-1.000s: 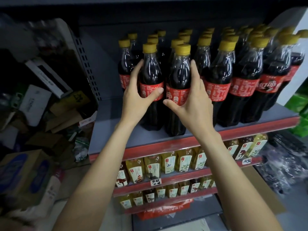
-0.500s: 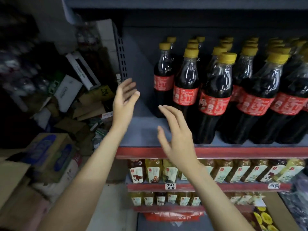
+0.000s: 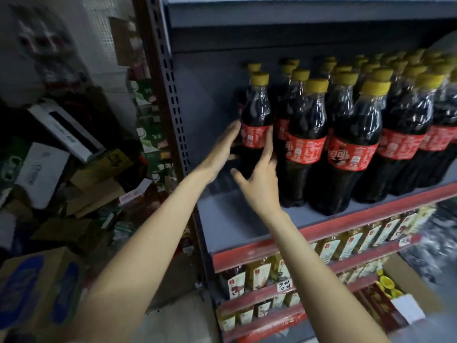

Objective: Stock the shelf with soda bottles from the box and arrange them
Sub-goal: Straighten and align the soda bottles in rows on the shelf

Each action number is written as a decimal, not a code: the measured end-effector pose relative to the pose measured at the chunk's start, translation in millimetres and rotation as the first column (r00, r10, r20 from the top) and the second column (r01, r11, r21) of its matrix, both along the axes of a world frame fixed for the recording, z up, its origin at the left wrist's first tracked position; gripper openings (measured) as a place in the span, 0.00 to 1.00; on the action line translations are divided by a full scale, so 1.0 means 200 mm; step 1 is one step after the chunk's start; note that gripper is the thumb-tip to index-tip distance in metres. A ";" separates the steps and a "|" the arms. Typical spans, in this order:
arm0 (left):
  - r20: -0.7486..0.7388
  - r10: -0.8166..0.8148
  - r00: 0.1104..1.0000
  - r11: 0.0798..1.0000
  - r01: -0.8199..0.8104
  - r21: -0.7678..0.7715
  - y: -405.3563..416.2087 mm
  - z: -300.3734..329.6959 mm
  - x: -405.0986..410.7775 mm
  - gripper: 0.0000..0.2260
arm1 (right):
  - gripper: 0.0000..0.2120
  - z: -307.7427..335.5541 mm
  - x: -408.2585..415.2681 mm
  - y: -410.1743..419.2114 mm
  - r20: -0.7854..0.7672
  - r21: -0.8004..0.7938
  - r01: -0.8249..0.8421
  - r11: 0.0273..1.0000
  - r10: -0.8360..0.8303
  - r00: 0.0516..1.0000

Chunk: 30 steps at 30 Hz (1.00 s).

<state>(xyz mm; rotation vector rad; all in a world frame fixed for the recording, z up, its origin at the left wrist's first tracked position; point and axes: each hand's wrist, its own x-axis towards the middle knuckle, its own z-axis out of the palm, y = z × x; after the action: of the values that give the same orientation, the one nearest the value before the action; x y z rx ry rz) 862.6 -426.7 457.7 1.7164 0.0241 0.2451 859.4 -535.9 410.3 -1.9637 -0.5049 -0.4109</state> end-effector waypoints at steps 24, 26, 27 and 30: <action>0.325 0.442 0.836 0.843 -0.511 0.168 0.38 -0.07 0.06 0.28 | 0.51 0.10 0.37 0.48 0.016 -0.132 -0.256 0.957 0.261 0.965; 0.334 0.455 0.825 0.830 -0.529 0.177 0.39 -0.07 0.08 0.28 | 0.50 0.10 0.37 0.50 0.036 -0.146 -0.234 0.961 0.242 0.970; 0.339 0.460 0.821 0.824 -0.537 0.182 0.39 -0.08 0.09 0.28 | 0.49 0.10 0.37 0.50 0.038 -0.142 -0.231 0.963 0.238 0.970; 0.340 0.467 0.816 0.817 -0.546 0.187 0.39 -0.10 0.11 0.28 | 0.49 0.10 0.37 0.49 -0.014 -0.101 -0.274 0.956 0.274 0.961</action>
<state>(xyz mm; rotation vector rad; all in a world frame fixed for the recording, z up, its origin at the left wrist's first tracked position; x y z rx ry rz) 884.3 -347.7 438.1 1.9137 0.2604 0.9355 933.3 -437.7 430.8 -1.9550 -0.8010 -0.2120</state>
